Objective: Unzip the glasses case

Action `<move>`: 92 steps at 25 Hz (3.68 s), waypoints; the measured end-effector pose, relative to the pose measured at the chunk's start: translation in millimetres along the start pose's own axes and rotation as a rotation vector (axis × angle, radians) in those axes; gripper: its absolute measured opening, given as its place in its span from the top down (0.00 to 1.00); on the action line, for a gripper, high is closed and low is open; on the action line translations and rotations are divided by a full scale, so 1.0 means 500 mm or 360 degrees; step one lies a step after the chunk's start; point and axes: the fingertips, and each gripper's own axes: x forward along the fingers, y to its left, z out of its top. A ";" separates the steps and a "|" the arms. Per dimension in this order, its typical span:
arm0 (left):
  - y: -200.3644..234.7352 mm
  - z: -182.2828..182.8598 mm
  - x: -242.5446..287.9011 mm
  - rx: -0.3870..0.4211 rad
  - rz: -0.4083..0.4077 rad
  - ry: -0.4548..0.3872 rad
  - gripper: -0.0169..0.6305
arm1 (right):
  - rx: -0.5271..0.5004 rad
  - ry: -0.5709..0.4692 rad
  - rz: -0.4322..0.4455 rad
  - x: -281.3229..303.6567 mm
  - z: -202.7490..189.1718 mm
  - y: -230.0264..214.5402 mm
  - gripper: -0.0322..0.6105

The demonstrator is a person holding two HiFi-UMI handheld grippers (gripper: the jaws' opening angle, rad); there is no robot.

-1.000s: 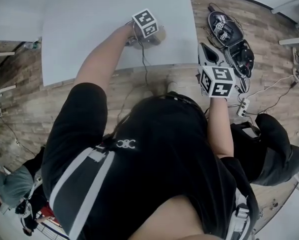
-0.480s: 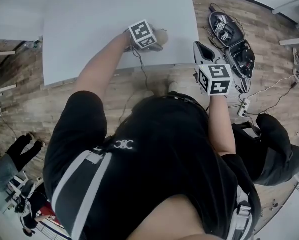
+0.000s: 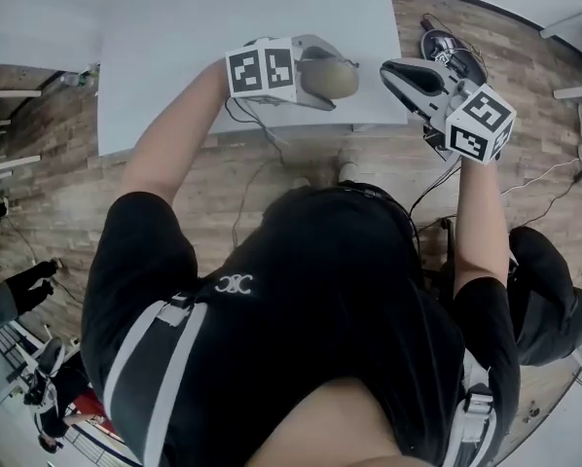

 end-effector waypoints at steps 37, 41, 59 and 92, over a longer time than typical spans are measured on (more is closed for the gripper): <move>-0.165 0.084 -0.058 -0.0214 -0.0169 -0.0109 0.43 | -0.0165 0.0191 0.0512 0.094 0.084 0.195 0.90; -0.160 0.075 -0.064 -0.0165 -0.0117 -0.0072 0.44 | -0.0255 0.0275 0.0452 0.071 0.081 0.192 0.90; -0.113 0.078 -0.130 -0.0304 0.0051 -0.0368 0.46 | -0.0274 0.0341 0.0331 0.035 0.057 0.175 0.90; -0.002 0.129 -0.275 -0.1018 0.0105 -0.1503 0.47 | -0.0485 0.0401 0.0129 0.082 0.027 0.204 0.91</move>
